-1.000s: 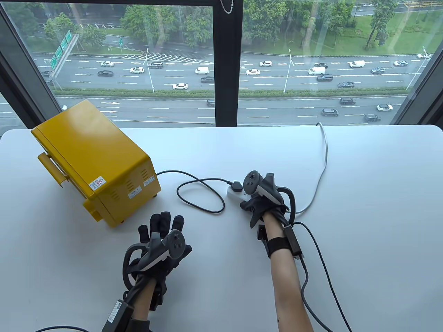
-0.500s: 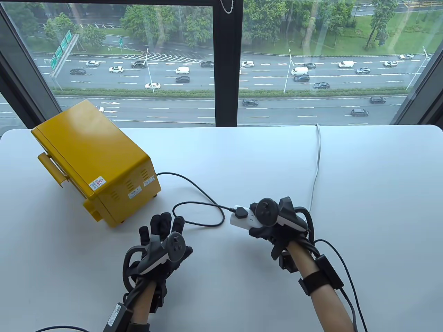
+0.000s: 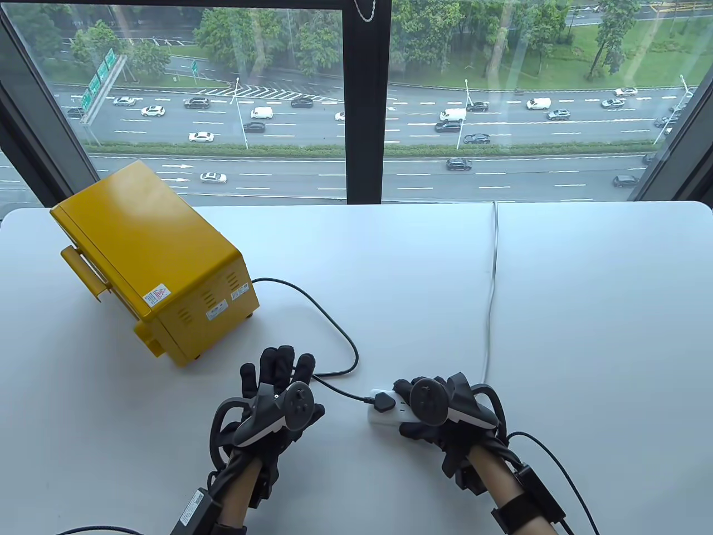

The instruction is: Unplug the oven

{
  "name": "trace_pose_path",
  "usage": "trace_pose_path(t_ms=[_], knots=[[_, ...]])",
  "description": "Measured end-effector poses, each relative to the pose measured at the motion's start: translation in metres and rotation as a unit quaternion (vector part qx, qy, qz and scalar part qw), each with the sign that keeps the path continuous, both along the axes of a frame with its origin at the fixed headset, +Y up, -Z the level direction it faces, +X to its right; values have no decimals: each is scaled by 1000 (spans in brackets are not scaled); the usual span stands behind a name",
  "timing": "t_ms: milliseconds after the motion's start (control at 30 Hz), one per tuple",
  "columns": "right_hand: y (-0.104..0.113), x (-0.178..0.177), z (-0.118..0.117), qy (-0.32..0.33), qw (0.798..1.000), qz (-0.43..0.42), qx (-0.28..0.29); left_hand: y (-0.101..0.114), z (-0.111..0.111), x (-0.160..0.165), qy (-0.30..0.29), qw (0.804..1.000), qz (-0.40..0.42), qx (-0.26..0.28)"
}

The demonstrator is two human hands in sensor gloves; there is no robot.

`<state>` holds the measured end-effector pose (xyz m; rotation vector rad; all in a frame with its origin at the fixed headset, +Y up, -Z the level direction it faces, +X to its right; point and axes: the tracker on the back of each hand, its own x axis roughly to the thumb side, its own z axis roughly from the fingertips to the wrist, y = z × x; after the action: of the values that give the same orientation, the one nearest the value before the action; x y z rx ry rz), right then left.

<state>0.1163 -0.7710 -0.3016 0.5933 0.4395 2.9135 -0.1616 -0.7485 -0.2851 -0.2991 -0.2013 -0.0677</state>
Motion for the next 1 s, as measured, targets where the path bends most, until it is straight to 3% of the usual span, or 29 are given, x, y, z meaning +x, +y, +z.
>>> trace_pose_path(t_ms=[367,500,700,800,1000], knots=[[0,0,1,-2,1000,4,-13,16,-3,60,-97,994,-1,52],[-1,2,1,-13,1000,-7,-23,12,-12,89,-148,988,6,38],[-2,4,-1,-16,999,-18,-28,0,-25,112,-159,987,23,2],[-2,5,-2,-20,999,-25,-34,-1,-27,116,-156,987,23,43],[-3,7,-4,-20,998,-32,-42,8,-27,121,-179,982,32,50]])
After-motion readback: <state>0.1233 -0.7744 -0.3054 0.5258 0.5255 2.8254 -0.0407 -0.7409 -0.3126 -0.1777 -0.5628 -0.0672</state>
